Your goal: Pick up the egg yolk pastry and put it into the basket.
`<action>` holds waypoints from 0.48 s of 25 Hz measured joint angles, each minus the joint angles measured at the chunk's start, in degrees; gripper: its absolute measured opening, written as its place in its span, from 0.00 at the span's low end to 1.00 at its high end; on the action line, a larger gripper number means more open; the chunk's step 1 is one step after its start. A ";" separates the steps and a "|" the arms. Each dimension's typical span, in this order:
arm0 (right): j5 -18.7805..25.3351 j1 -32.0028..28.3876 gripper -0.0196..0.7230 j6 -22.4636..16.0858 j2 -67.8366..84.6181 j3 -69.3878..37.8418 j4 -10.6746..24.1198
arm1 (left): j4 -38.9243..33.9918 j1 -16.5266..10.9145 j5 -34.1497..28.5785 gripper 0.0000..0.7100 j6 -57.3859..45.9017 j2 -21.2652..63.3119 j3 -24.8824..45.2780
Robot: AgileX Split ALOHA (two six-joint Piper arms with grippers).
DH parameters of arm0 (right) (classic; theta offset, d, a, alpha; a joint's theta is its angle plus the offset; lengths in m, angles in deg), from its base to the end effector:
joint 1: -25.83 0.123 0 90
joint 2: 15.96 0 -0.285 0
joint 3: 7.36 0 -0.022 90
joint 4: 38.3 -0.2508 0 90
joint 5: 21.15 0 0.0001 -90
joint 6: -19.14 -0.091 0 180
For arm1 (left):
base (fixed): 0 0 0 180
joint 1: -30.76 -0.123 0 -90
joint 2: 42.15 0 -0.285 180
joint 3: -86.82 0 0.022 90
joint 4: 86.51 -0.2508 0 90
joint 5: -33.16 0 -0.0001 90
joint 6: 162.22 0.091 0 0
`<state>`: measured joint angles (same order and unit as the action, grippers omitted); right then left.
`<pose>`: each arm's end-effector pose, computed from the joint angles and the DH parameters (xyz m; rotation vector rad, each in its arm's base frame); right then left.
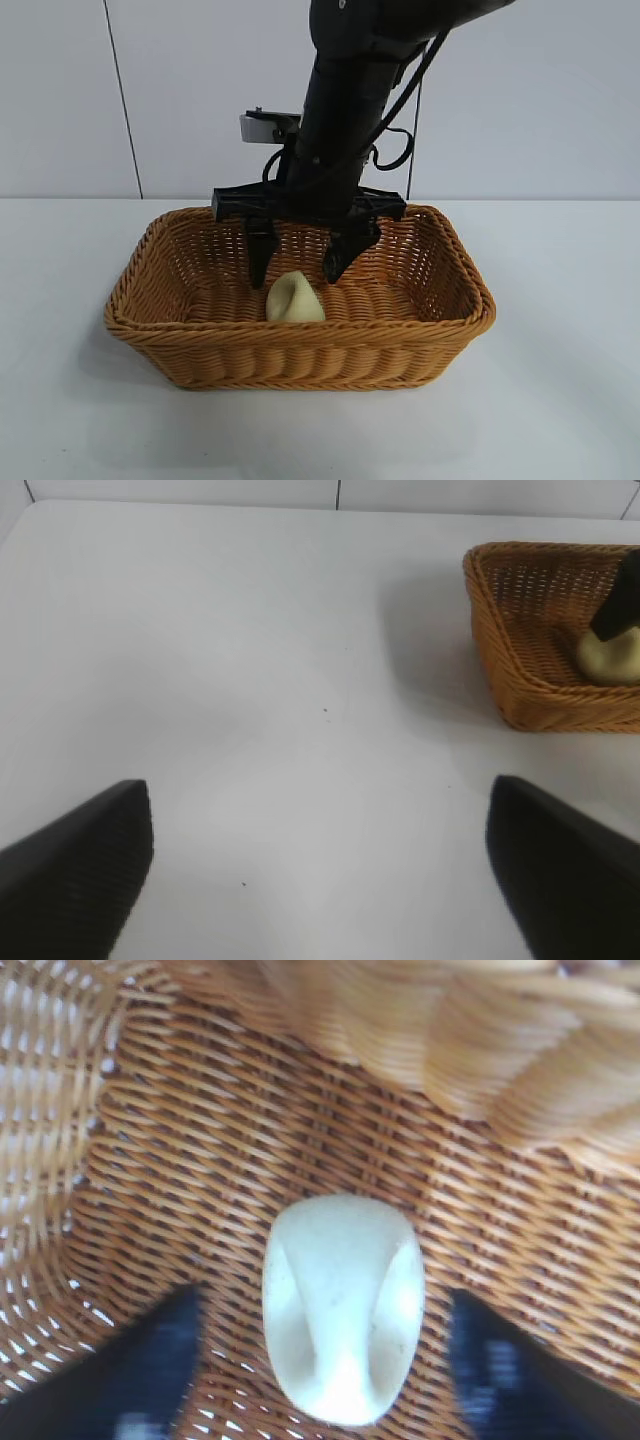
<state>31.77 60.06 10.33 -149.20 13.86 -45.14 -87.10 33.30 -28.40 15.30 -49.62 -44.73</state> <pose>0.3752 0.2658 0.1696 -0.5579 2.8684 0.2841 -0.0065 0.0011 0.2767 0.0005 2.0506 -0.0422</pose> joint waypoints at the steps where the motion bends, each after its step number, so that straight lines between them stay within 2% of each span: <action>1: 1.40 0.00 0.89 -0.19 0.13 1.40 0.51 | 0.00 0.00 0.00 0.91 0.00 0.00 0.00; 7: 13.63 -0.05 0.91 -1.86 0.75 13.09 5.55 | 0.00 0.00 0.00 0.91 0.00 0.00 0.00; 9: 15.64 -0.29 0.91 -2.01 0.81 16.10 6.21 | 0.00 0.00 0.00 0.91 0.00 0.00 0.00; 12: 16.33 -1.60 0.91 -2.15 0.86 18.71 6.84 | 0.00 0.00 0.00 0.91 0.00 0.00 0.00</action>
<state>48.10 58.47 8.18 -148.35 32.57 -38.30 -87.10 33.30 -28.40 15.30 -49.62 -44.73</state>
